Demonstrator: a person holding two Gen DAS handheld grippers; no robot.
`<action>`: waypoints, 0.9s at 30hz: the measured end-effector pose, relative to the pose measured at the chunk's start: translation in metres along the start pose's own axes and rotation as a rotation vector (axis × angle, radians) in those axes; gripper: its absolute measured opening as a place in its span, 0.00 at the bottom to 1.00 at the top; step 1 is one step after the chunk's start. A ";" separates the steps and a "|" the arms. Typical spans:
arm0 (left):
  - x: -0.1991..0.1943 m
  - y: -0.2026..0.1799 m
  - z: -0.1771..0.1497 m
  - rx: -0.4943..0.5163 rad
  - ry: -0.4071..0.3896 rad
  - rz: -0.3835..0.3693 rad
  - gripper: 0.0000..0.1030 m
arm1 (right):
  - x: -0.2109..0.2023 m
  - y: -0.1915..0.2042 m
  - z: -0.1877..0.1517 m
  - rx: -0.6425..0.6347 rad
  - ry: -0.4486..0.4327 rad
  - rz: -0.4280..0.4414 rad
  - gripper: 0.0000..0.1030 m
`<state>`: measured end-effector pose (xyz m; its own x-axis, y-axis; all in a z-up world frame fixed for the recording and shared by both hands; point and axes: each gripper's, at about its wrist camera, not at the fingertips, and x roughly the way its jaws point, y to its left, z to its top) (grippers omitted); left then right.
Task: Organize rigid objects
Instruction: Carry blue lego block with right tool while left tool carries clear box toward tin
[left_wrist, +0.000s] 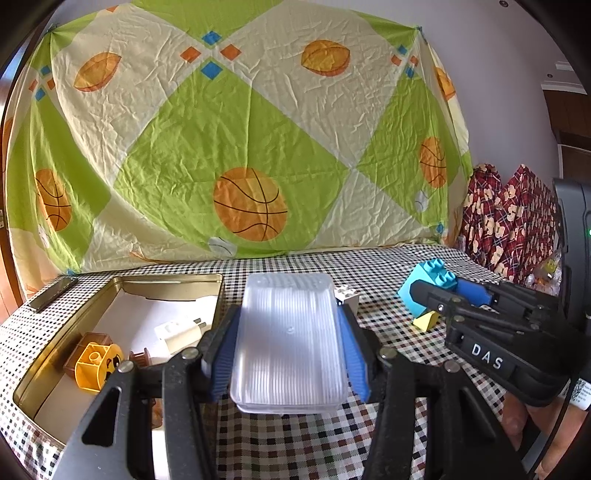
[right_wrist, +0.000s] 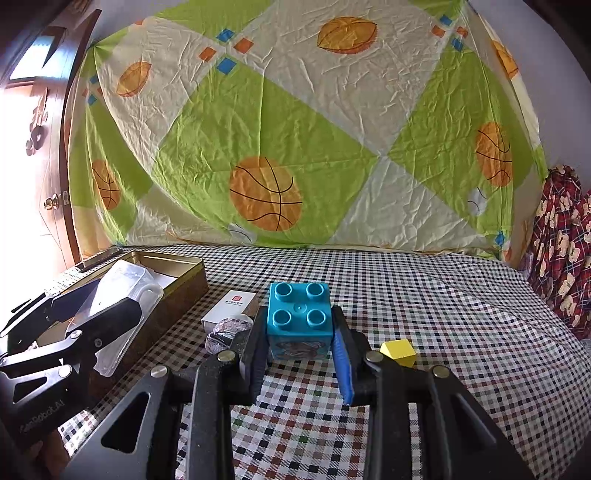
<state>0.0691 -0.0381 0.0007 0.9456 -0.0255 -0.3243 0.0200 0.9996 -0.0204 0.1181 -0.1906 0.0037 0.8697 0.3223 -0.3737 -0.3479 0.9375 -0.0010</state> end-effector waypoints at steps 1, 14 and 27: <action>-0.001 0.000 0.000 0.001 -0.003 0.001 0.50 | -0.001 0.000 0.000 -0.001 -0.006 -0.001 0.33; -0.014 -0.001 0.000 0.006 -0.074 0.026 0.50 | -0.014 0.001 0.000 -0.009 -0.065 -0.009 0.33; -0.025 0.004 0.000 0.009 -0.129 0.024 0.50 | -0.024 0.004 -0.001 -0.008 -0.126 -0.018 0.33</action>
<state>0.0451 -0.0337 0.0086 0.9798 -0.0002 -0.1999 -0.0010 1.0000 -0.0056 0.0952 -0.1947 0.0122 0.9129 0.3198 -0.2536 -0.3340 0.9425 -0.0140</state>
